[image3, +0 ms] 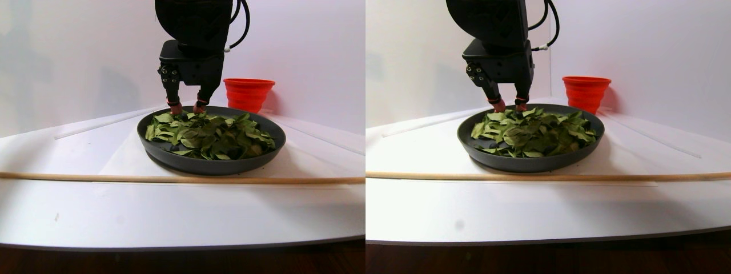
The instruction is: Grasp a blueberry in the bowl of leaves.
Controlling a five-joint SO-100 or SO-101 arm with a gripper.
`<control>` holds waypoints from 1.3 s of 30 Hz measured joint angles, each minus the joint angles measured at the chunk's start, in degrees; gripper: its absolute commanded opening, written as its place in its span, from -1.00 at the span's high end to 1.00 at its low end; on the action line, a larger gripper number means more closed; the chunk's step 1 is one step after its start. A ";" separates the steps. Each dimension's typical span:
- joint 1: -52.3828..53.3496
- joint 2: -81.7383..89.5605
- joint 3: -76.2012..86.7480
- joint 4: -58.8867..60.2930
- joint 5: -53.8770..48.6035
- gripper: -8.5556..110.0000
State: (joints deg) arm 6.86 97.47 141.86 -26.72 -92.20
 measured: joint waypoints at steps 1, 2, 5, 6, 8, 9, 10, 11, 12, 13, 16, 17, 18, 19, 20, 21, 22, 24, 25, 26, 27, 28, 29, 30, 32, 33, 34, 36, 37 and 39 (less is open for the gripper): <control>0.00 0.00 0.00 0.00 0.00 0.57; 0.00 0.00 0.00 0.00 -0.26 0.57; 0.26 0.00 0.00 0.00 -0.62 0.57; 0.44 0.00 0.00 0.00 -0.62 0.57; 0.62 0.00 0.00 0.00 -0.62 0.57; 0.70 0.00 0.00 0.00 -0.62 0.57; 0.70 0.00 0.00 0.00 -0.62 0.57; 0.70 0.00 0.00 0.00 -0.62 0.57; 0.70 0.00 0.00 0.00 -0.62 0.57; 0.70 0.00 0.00 0.00 -0.62 0.57; 0.70 0.00 0.00 0.00 -0.62 0.57; 0.70 0.00 0.00 0.00 -0.62 0.57; 0.70 0.00 0.00 0.00 -0.62 0.57; 0.70 0.00 0.00 0.00 -0.62 0.57; 0.70 0.00 0.00 0.00 -0.62 0.57; 0.70 0.00 0.00 0.00 -0.62 0.57; 0.70 0.00 0.00 0.00 -0.62 0.57; 0.70 0.00 0.00 0.62 -0.26 0.57; 0.70 0.00 0.18 1.32 0.09 0.57; 0.70 0.26 0.53 2.11 0.44 0.57; 0.70 0.35 0.79 2.90 0.79 0.57; 0.70 0.35 0.97 3.52 0.97 0.57; 0.70 0.44 1.14 4.22 1.32 0.57; 0.70 0.62 1.23 4.66 1.49 0.57; 0.62 0.70 1.58 4.92 1.49 0.57; 0.53 0.70 1.58 5.27 1.49 0.57; 0.35 0.70 1.58 5.36 1.58 0.57; -0.18 0.70 1.58 6.15 2.29 0.57; -0.26 0.70 1.58 6.33 2.37 0.56; -0.35 0.70 1.76 6.42 3.34 0.56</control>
State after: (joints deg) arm 6.50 98.17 143.61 -20.30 -88.86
